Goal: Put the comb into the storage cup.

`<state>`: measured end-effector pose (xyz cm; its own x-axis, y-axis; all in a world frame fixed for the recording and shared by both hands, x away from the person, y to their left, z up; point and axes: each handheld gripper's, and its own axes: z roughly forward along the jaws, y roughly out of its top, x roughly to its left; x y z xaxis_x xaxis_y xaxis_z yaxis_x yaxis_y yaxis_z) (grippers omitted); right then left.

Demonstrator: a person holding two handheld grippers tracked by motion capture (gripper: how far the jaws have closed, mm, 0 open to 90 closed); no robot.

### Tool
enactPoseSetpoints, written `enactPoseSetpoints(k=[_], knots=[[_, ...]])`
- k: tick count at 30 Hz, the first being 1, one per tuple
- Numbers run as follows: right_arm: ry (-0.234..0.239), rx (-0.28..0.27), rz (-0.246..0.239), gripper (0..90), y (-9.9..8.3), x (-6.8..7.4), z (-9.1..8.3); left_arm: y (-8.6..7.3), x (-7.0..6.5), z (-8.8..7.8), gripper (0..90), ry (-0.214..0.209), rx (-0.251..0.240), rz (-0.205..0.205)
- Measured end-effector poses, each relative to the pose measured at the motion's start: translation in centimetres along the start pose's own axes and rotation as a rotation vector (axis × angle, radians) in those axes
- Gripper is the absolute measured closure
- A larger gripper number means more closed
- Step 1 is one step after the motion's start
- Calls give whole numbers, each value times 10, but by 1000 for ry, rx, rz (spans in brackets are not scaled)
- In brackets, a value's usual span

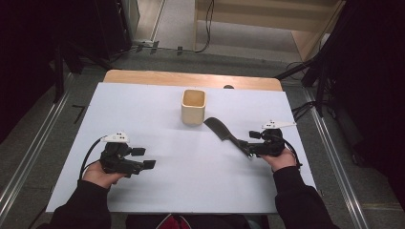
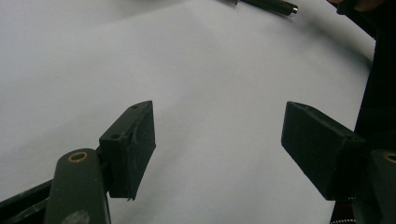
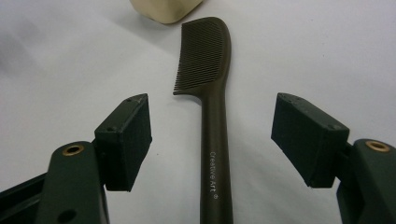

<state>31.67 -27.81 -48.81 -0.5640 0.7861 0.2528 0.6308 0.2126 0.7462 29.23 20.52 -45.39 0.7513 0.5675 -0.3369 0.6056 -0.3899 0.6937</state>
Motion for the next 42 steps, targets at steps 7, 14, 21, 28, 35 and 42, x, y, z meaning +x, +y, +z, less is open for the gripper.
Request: enactPoseSetpoints(k=[7, 14, 21, 28, 35, 42], knots=[[6, -10, -14, 267, -3, 1, 2, 0, 0, 0, 265, -2, -2, -1], [-13, 8, -43, 284, -7, 4, 7, 0, 0, 0, 265, -2, -6, -1], [-25, 21, -43, 301, -11, 3, 10, 0, 1, 0, 265, -3, -4, -1], [-33, 57, -53, 327, -15, 4, 16, 0, 1, 0, 265, -3, -3, -1], [-38, 95, -70, 376, -20, 4, 22, 0, 1, 0, 265, -5, -6, -2], [-66, 97, -97, 469, -24, 7, 25, 0, 1, 0, 265, -6, -6, -2]])
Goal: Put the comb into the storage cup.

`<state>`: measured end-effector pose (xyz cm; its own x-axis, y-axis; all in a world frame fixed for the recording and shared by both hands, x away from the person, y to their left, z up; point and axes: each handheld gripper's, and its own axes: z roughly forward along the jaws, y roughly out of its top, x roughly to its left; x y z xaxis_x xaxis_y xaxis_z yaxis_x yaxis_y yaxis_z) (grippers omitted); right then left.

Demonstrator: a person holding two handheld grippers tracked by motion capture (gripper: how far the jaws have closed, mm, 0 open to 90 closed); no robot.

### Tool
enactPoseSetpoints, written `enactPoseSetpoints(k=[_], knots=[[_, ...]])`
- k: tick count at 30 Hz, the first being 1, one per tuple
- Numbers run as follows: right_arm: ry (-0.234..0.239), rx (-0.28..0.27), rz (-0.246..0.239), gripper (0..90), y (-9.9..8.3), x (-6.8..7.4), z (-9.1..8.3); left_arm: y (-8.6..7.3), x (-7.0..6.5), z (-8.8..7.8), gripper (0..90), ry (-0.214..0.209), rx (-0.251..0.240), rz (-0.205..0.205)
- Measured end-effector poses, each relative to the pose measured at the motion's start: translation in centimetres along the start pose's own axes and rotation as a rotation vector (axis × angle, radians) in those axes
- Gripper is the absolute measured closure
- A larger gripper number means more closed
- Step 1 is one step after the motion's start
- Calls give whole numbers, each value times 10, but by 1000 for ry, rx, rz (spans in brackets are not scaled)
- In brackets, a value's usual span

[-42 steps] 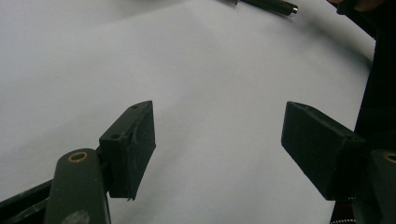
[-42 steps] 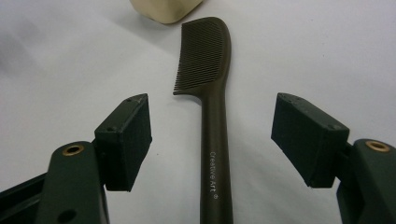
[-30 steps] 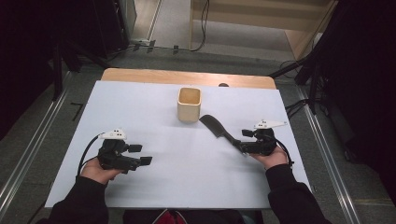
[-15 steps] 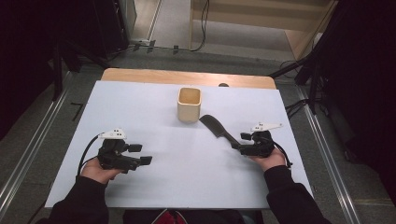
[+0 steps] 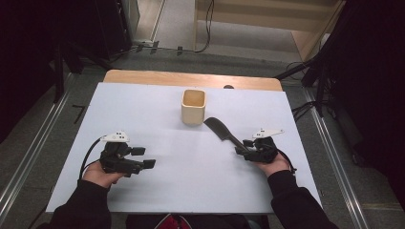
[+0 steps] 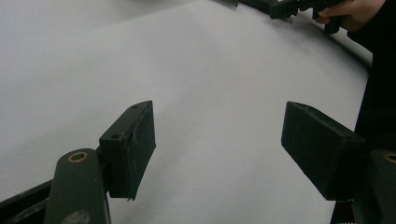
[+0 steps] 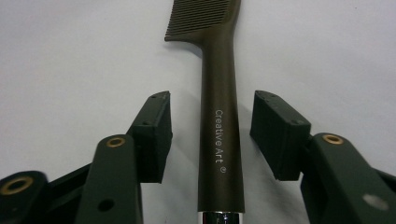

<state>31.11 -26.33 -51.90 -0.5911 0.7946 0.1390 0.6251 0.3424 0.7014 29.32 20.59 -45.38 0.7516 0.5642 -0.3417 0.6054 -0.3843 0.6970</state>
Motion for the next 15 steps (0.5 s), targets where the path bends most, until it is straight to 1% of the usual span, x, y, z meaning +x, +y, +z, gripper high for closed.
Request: enactPoseSetpoints(k=[3, 7, 8, 12, 15], knots=[[-13, -6, -1, 515, -1, 1, 0, 0, 0, 0, 265, 0, 0, 0], [-9, -3, 3, 571, -1, 1, -1, 0, 0, 0, 265, 0, 0, 0], [-13, 0, 6, 584, -1, 2, -1, 0, 0, 0, 265, 1, 0, -1], [-39, 3, -9, 644, -1, 4, 0, 0, 0, 0, 265, 2, -1, 0], [-65, 3, -12, 687, -1, 6, 0, 0, 0, 0, 265, 3, 1, 0]])
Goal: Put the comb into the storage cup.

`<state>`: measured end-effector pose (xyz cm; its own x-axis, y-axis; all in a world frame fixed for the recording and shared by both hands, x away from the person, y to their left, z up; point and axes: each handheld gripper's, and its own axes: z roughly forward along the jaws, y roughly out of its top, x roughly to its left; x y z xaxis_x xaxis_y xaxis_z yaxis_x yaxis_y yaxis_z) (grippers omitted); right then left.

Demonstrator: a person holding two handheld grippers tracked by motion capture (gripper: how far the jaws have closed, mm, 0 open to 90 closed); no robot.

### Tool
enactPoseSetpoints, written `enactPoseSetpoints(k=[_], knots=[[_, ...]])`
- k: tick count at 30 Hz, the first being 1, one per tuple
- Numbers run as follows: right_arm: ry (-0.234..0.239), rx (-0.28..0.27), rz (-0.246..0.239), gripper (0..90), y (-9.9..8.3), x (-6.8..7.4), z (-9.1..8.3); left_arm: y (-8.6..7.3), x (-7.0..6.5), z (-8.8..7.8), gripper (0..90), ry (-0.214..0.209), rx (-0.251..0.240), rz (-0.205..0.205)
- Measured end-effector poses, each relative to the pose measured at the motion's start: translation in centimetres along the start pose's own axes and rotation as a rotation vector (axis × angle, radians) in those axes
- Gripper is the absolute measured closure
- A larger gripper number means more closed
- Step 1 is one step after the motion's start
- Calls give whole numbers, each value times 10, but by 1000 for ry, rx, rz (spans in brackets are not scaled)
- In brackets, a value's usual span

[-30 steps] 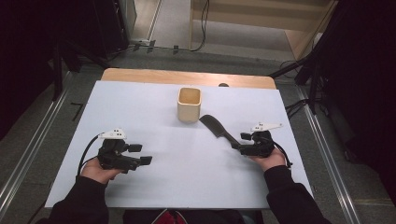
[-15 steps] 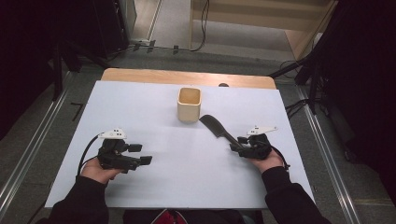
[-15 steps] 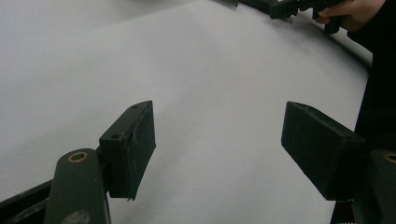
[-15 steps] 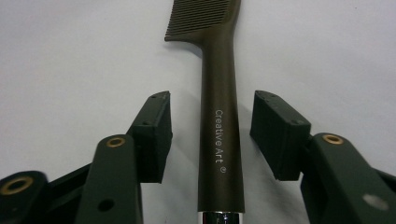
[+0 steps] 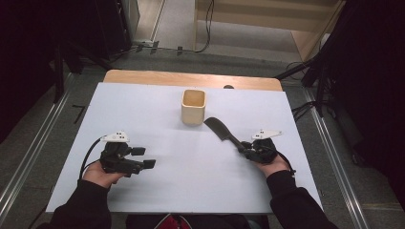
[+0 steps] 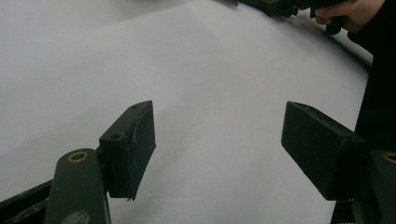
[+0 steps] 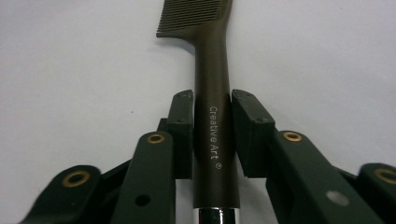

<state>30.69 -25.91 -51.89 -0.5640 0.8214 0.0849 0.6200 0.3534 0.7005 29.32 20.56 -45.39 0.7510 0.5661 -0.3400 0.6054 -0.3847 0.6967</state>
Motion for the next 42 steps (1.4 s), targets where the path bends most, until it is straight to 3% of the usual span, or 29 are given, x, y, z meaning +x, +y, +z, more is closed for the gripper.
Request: enactPoseSetpoints(k=[11, 17, 25, 42], knots=[[-9, 11, 20, 700, 2, 1, 0, 0, 0, 0, 265, -1, 0, 1], [17, 12, 69, 701, 3, -3, 0, 0, 0, 0, 265, -2, -1, 0], [38, 1, 94, 702, 5, -5, -4, 0, 0, 0, 265, -2, -1, -1], [9, -44, 162, 703, 15, -7, -24, 2, -1, 2, 265, -4, -6, -9]])
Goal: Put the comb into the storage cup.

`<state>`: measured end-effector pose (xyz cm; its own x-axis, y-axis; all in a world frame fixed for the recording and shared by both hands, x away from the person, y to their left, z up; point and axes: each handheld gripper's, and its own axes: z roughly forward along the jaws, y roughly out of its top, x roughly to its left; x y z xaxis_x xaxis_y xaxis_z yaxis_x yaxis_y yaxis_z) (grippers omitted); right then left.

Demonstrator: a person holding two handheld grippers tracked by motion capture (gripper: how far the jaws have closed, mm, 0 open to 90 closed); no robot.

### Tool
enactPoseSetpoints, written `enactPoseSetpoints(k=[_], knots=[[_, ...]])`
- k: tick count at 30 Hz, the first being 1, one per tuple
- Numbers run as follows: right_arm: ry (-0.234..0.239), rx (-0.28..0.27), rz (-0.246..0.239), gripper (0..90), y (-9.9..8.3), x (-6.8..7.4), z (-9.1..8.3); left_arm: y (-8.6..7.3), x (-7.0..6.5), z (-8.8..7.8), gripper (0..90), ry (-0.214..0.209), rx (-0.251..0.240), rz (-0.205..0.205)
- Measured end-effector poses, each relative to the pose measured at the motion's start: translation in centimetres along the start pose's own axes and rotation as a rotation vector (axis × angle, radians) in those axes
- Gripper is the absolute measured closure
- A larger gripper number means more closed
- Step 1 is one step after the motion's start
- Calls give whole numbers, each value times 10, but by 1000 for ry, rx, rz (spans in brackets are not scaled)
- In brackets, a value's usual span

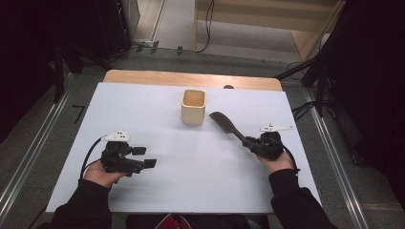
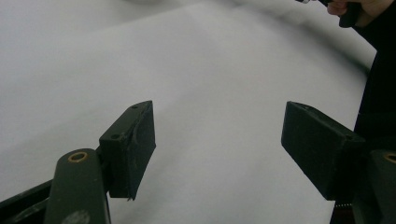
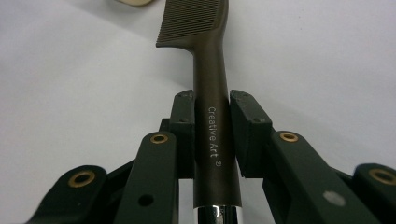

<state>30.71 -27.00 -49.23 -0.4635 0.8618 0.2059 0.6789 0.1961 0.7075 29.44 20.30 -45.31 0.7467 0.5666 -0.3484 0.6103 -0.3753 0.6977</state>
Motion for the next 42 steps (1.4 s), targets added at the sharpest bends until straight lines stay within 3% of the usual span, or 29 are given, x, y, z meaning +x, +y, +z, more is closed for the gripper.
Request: enactPoseSetpoints(k=[8, 18, 32, 42], knots=[[-30, -7, 34, 703, 4, 1, -8, 6, -4, 4, 265, 11, 3, -1], [-61, -19, 49, 703, 8, 5, -16, 12, -9, 15, 264, -15, 19, -8], [-60, -46, 44, 703, 12, 20, -30, 22, -12, 24, 261, -42, 7, -29], [-28, -74, 31, 703, 17, 33, -42, 26, -13, 24, 261, -42, -2, -36]])
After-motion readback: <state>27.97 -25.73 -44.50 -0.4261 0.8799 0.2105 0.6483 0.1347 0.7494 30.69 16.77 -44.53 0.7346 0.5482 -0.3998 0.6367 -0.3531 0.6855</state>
